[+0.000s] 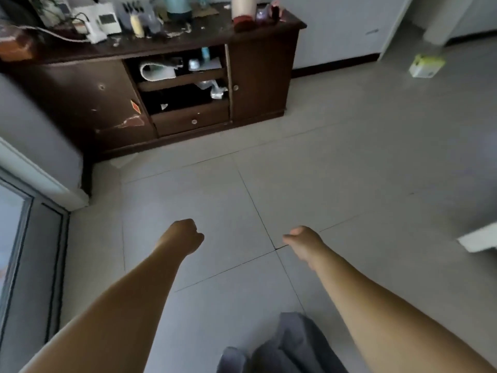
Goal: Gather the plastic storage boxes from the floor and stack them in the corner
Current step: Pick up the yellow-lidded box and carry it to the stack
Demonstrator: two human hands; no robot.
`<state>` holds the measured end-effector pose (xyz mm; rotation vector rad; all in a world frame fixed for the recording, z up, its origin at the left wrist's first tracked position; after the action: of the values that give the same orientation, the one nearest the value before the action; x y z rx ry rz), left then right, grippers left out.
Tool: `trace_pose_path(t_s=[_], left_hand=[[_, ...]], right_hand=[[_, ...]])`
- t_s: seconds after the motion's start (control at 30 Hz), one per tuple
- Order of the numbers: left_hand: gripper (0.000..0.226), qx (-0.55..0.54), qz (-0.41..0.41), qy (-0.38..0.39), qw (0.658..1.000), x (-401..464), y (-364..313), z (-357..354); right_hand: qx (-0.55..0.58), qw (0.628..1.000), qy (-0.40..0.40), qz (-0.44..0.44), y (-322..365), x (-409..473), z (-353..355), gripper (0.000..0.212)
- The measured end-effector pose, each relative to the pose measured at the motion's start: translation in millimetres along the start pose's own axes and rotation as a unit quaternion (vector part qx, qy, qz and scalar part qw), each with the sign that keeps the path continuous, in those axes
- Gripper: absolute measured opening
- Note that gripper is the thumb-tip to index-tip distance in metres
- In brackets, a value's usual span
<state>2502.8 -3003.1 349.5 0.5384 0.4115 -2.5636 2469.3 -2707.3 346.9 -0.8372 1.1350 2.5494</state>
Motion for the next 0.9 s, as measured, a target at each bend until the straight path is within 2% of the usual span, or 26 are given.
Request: trace_pose_path(t_s=[0.13,0.23,0.27,0.3,0.33,0.37,0.4,0.47,0.53,0.67,0.83,0.9], left_hand=[[0.032,0.020,-0.043,0.019,0.999,49.0,-91.7,-2.8],[0.033,0.013,-0.046,0.028,0.998,80.7,-159.4,-0.9],[0.032,0.016,-0.042,0.033,0.998,86.9,-173.8,-0.1],[0.032,0.019,-0.041,0.037,0.998,98.5,-200.5,0.4],[0.032,0.019,-0.043,0.041,0.998,110.4,-228.9,1.8],[0.032,0.017,-0.048,0.043,0.998,114.0,-245.2,3.0],[0.034,0.014,-0.063,0.039,0.997,125.4,-277.5,5.7],[0.038,0.009,-0.086,0.043,0.995,140.5,-335.3,6.4],[0.040,0.023,-0.103,0.056,0.993,152.7,-387.4,2.5],[0.039,0.076,-0.126,0.077,0.986,191.9,-483.7,-3.8],[0.036,0.097,-0.167,0.079,0.978,253.1,-602.5,-7.8],[0.036,0.105,-0.184,0.090,0.973,284.1,-661.7,-12.7]], right_hand=[[0.036,0.999,-0.034,-0.024,-11.3,53.3,67.7,0.038],[0.038,0.998,-0.048,-0.028,-17.9,98.3,127.0,0.038],[0.040,0.997,-0.045,-0.037,-19.5,108.5,141.4,0.032],[0.049,0.997,-0.044,-0.042,-20.9,121.6,166.4,0.017],[0.057,0.996,-0.050,-0.047,-24.1,136.7,194.3,0.018],[0.061,0.995,-0.060,-0.055,-26.0,144.8,211.6,0.034],[0.071,0.993,-0.076,-0.056,-28.3,159.7,242.2,0.035],[0.076,0.991,-0.098,-0.051,-33.8,186.1,290.3,0.017],[0.108,0.985,-0.111,-0.075,-43.8,209.9,326.6,0.011],[0.195,0.968,-0.116,-0.104,-54.6,261.9,381.4,0.038],[0.258,0.951,-0.134,-0.104,-52.5,330.5,455.0,0.038],[0.240,0.954,-0.143,-0.109,-54.2,366.6,496.2,0.038]])
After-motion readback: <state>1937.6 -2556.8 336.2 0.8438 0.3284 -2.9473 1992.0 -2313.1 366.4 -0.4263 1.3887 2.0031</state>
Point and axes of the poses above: each hand's wrist, its own x-axis towards the middle knuckle, its own z-axis out of the back of the hand, y = z × x, the point moved 9 cm from there along x, towards the middle knuckle, and after that the axes turned 2 degrees about -y, right-handed, at the moved point
